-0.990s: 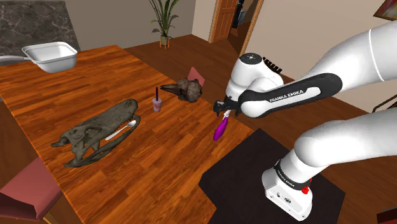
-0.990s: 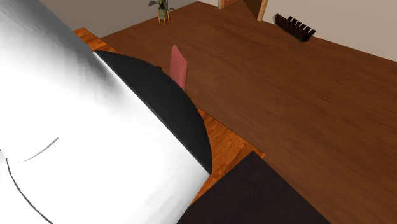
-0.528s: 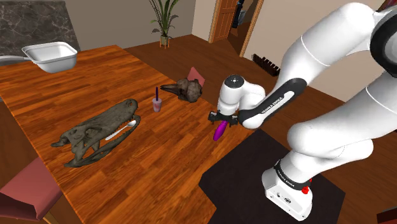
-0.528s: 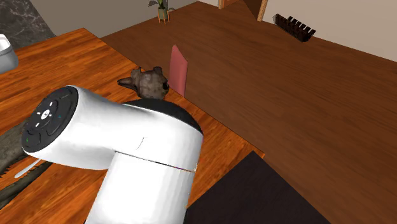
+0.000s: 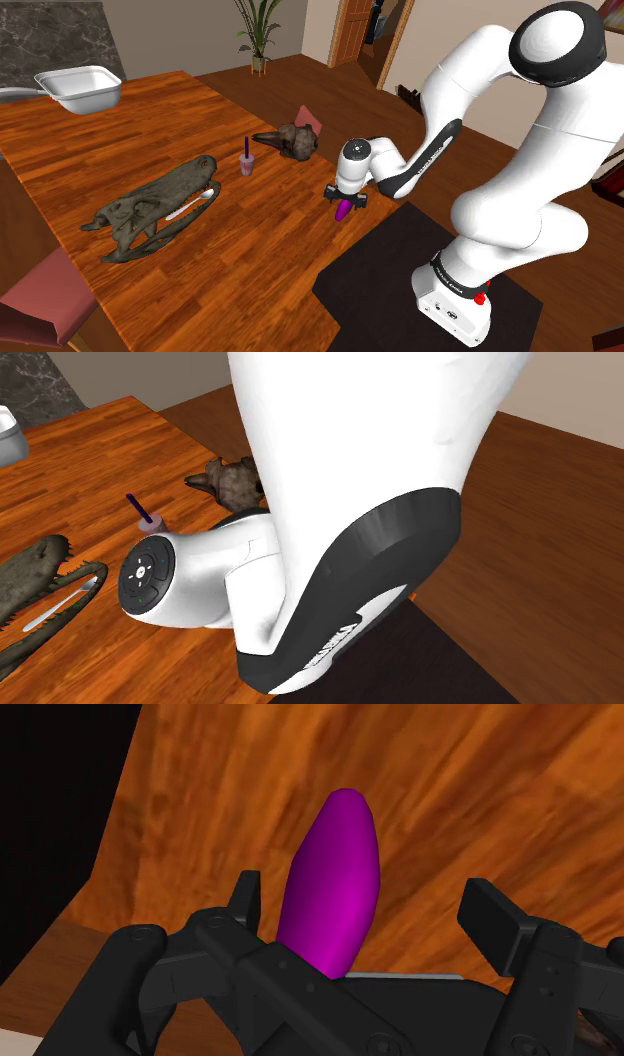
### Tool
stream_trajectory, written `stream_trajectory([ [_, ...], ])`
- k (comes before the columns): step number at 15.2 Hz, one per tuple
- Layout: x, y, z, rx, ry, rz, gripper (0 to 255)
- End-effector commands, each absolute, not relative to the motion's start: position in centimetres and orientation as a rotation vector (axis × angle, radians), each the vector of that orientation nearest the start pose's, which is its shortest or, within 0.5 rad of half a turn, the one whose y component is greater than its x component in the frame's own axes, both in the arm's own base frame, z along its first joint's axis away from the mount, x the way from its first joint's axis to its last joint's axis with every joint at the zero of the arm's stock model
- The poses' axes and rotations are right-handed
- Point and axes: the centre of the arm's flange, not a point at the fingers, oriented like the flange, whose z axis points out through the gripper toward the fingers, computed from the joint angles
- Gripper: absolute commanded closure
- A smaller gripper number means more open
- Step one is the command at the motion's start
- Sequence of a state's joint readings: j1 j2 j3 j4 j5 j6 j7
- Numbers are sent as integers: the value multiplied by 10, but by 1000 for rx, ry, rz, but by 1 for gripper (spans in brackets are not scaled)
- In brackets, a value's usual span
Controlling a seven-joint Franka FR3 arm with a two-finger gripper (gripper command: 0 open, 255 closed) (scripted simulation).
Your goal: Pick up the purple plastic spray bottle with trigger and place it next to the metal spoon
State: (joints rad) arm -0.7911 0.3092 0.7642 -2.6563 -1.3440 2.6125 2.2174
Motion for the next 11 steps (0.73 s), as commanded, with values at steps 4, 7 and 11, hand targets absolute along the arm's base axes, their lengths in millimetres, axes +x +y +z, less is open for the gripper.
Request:
stream_trajectory([
  [4,375,35,127,-2928,1611,-399,0],
  [7,375,35,127,-2928,1611,-399,0],
  [11,375,35,127,-2928,1611,-399,0],
])
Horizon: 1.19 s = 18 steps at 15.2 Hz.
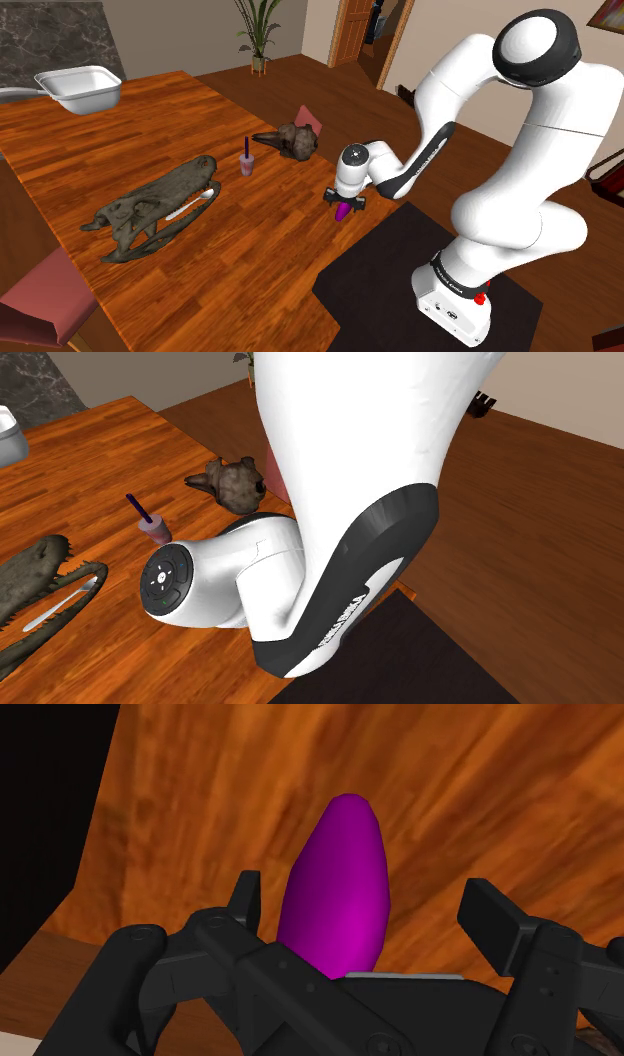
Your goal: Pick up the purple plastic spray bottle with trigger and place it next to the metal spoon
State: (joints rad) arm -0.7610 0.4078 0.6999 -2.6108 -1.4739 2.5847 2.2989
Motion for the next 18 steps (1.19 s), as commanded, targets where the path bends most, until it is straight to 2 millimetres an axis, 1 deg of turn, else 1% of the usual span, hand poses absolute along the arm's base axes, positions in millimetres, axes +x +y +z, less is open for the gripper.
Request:
stream_trajectory([
  [1,375,35,127,-2928,1611,-399,255],
  [10,375,35,127,-2928,1611,-399,255],
  [18,375,35,169,-2928,1611,-399,255],
])
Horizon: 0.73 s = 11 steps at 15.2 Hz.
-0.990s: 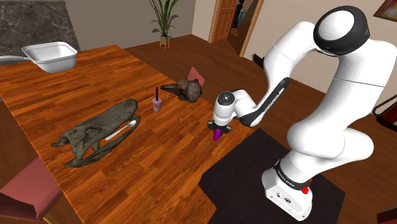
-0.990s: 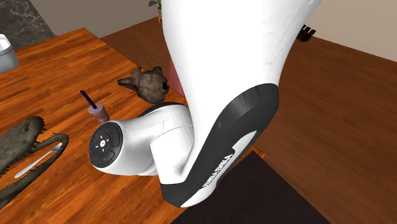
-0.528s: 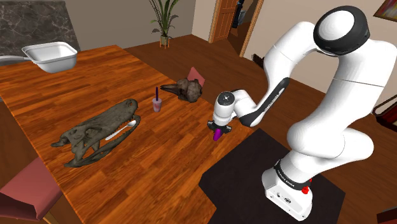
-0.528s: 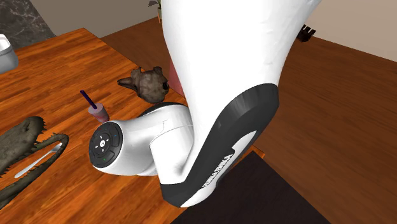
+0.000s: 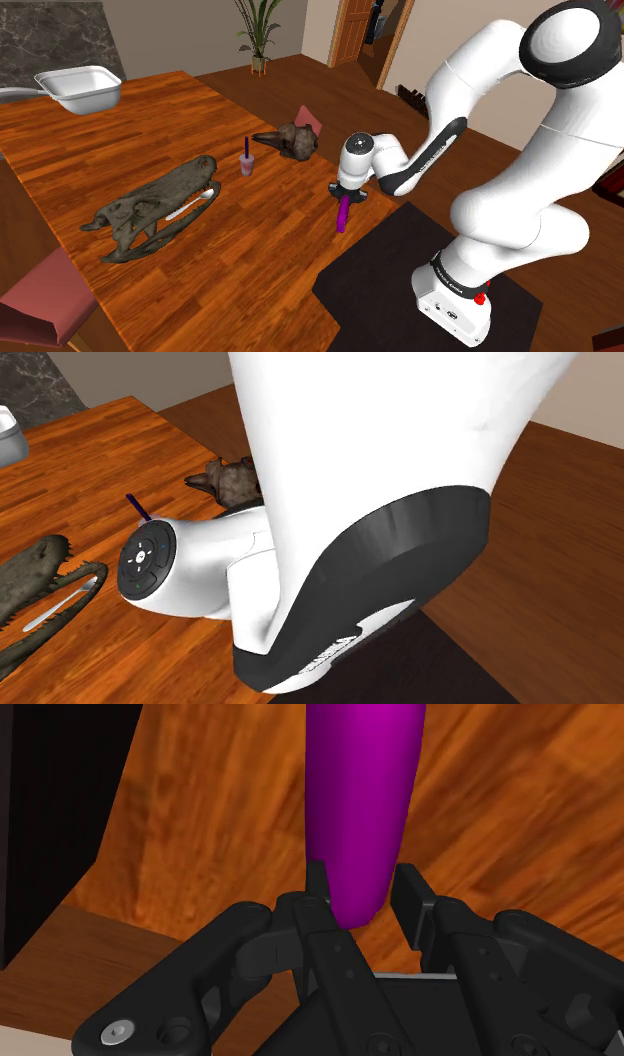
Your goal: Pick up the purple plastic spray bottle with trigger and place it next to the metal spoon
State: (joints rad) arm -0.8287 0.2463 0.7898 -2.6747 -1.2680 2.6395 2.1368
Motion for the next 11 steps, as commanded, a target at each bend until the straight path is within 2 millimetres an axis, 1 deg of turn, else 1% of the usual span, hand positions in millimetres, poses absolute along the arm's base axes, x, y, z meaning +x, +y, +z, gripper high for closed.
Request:
stream_trajectory([
  [1,375,35,174,-2928,1611,-399,255],
  [11,375,35,227,-2928,1611,-399,255],
])
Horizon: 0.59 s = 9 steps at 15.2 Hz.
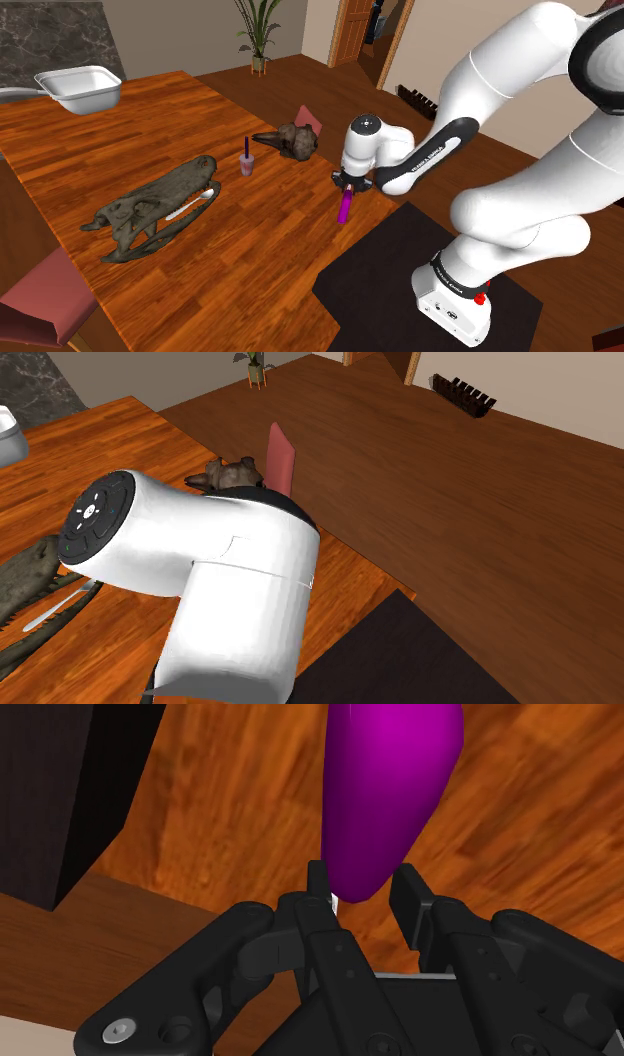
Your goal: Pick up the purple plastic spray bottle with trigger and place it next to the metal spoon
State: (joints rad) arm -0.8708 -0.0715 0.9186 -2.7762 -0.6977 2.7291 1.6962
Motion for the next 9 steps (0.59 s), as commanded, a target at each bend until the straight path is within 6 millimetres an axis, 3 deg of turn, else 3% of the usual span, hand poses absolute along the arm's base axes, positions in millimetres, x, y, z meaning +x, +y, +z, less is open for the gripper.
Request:
stream_trajectory([
  [1,375,35,233,-2928,1611,-399,255],
  [9,375,35,275,-2928,1611,-399,255],
])
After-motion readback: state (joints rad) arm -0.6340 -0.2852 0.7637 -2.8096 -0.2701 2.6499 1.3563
